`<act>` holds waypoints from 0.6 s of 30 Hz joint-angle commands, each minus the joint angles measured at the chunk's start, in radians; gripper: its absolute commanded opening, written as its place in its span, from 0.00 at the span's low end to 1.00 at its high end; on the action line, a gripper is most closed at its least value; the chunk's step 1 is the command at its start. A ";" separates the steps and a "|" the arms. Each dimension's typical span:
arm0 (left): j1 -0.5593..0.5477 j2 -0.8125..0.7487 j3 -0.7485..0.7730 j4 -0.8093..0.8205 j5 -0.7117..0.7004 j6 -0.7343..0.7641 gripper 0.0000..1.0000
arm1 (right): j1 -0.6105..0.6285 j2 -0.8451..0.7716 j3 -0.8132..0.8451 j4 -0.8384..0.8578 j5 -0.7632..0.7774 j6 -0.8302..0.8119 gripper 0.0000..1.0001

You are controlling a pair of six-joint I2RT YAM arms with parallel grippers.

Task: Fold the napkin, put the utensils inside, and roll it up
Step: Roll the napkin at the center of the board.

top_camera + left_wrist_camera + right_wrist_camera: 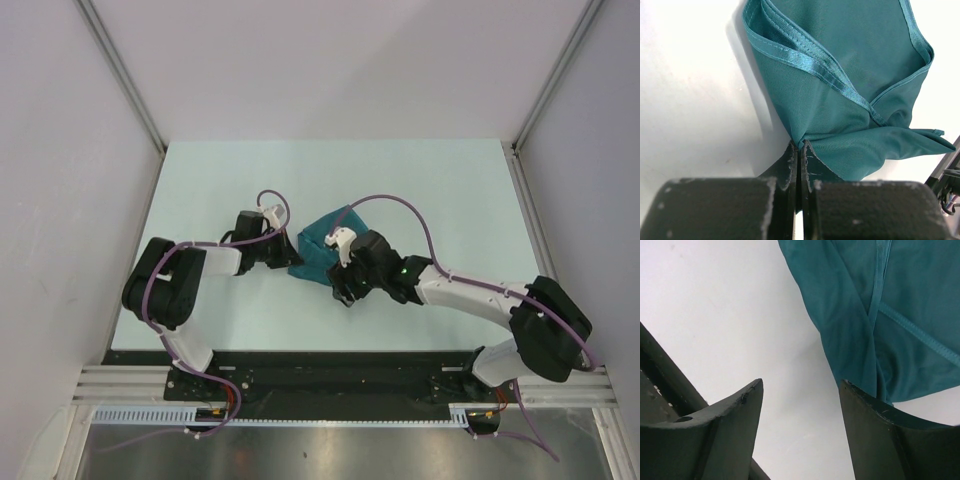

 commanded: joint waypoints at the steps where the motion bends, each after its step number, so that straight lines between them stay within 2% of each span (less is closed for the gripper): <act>1: -0.006 0.007 0.012 -0.054 -0.028 0.040 0.00 | -0.018 0.015 -0.012 -0.015 -0.006 0.031 0.67; 18: -0.006 0.000 0.014 -0.061 -0.028 0.042 0.00 | -0.123 0.049 -0.040 -0.038 -0.024 0.033 0.66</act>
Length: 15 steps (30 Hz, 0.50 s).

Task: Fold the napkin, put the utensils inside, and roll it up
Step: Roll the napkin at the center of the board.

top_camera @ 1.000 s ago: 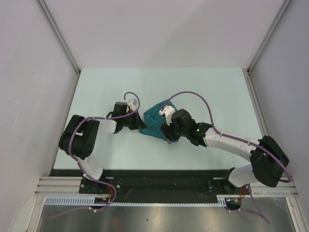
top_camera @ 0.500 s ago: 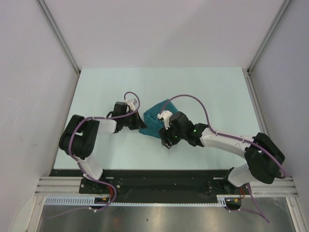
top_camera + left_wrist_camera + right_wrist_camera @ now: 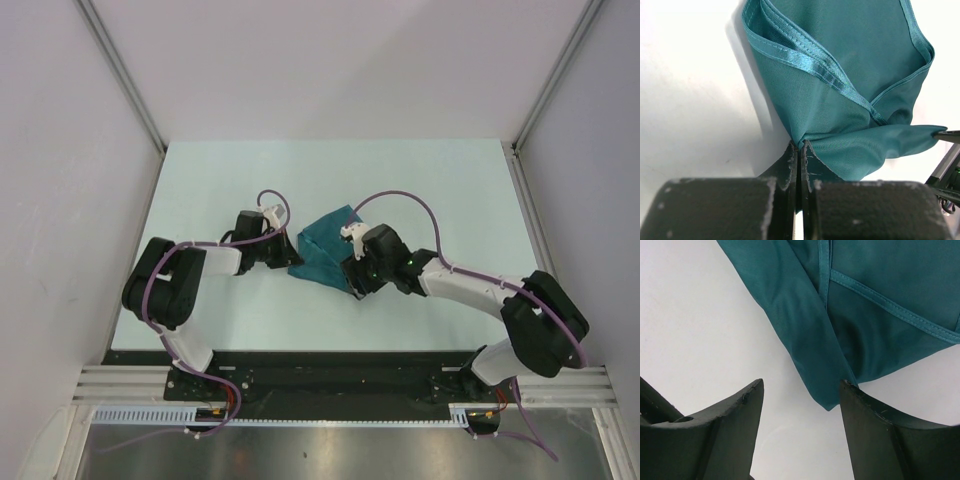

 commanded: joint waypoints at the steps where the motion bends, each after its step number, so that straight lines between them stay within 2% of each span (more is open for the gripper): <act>1: -0.006 0.001 0.011 -0.054 -0.026 0.036 0.00 | -0.006 0.012 -0.017 -0.003 -0.013 0.010 0.66; 15: -0.006 0.003 0.012 -0.049 -0.020 0.035 0.00 | -0.013 0.090 0.002 0.032 0.021 -0.027 0.68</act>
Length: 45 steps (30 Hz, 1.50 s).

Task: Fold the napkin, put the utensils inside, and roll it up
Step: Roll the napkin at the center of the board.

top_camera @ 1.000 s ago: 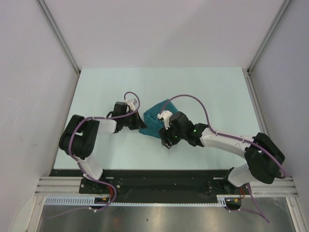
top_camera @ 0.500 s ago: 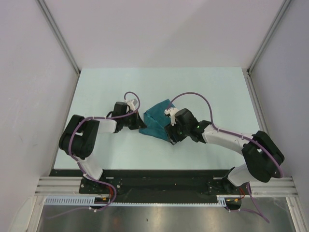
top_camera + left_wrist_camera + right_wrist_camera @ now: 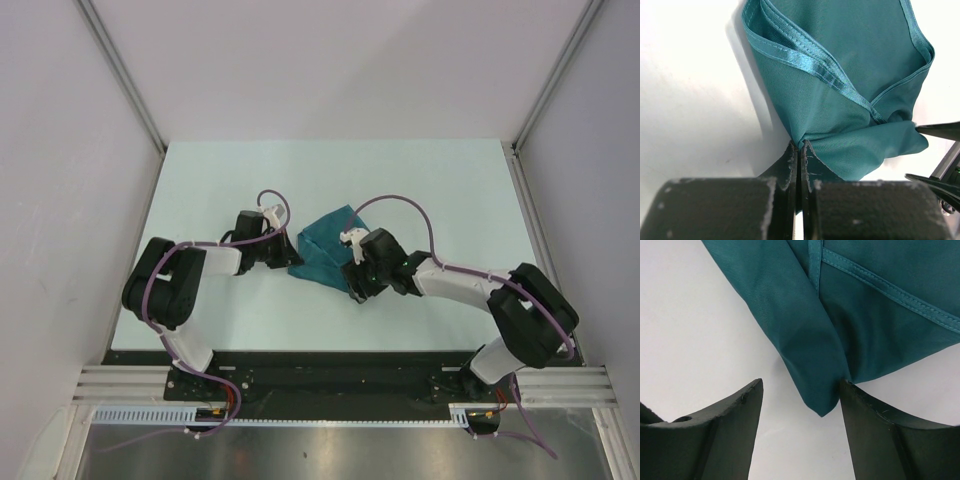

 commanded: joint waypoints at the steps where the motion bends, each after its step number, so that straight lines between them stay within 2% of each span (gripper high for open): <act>1: -0.006 0.003 0.012 -0.049 -0.021 0.034 0.00 | -0.004 0.052 0.030 0.016 0.006 -0.020 0.68; 11: -0.006 0.000 0.015 -0.049 -0.016 0.034 0.00 | -0.003 0.063 0.048 -0.026 0.010 -0.014 0.68; 19: -0.006 0.011 0.024 -0.060 -0.010 0.032 0.00 | 0.005 -0.029 0.163 -0.144 0.115 -0.060 0.76; 24: -0.004 0.006 0.023 -0.060 -0.014 0.034 0.00 | 0.049 -0.040 0.229 -0.146 0.152 -0.121 0.80; 32: -0.004 0.015 0.026 -0.065 -0.016 0.034 0.00 | 0.112 0.088 0.257 -0.092 0.098 -0.185 0.80; 45: -0.004 0.026 0.037 -0.072 -0.016 0.037 0.00 | 0.097 0.212 0.252 -0.040 0.027 -0.222 0.78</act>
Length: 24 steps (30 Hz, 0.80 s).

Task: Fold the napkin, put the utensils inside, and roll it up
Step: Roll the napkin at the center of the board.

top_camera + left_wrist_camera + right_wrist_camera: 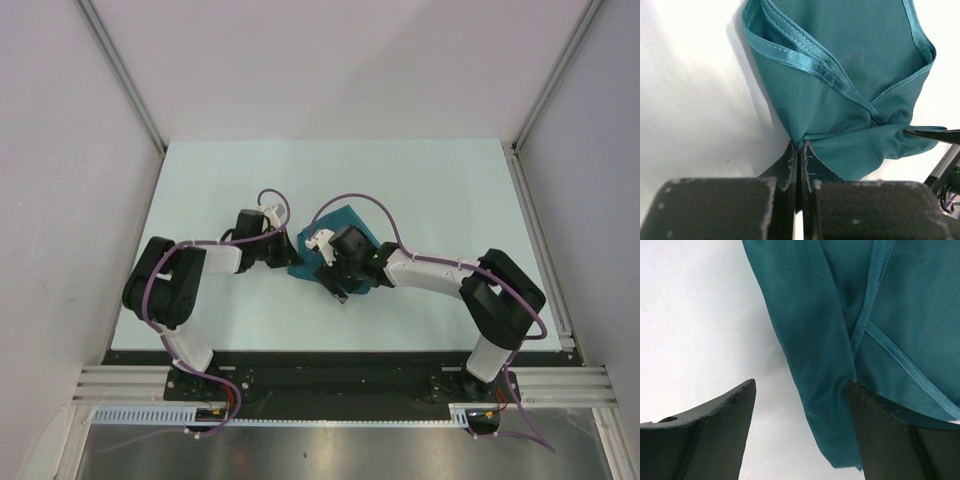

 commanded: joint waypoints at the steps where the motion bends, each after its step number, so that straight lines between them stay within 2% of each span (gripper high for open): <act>1: -0.004 0.022 0.021 -0.040 -0.016 0.036 0.00 | -0.019 0.031 0.023 0.051 -0.035 -0.023 0.78; 14: -0.004 0.021 0.024 -0.034 -0.006 0.033 0.00 | -0.060 0.087 0.000 0.051 -0.092 -0.009 0.76; 17: -0.004 0.016 0.030 -0.032 -0.002 0.027 0.00 | -0.060 0.106 0.006 0.013 -0.121 0.001 0.70; 20: -0.003 0.004 0.044 -0.029 -0.003 0.018 0.01 | -0.063 0.123 0.006 -0.032 -0.159 0.018 0.56; 21: -0.003 0.001 0.048 -0.032 -0.005 0.015 0.04 | -0.065 0.126 0.006 -0.044 -0.171 0.023 0.50; 23: 0.002 -0.013 0.057 -0.032 -0.008 0.007 0.08 | -0.071 0.135 0.003 -0.071 -0.216 0.038 0.44; 24: 0.005 -0.020 0.060 -0.032 -0.011 0.004 0.14 | -0.078 0.144 0.005 -0.081 -0.234 0.043 0.40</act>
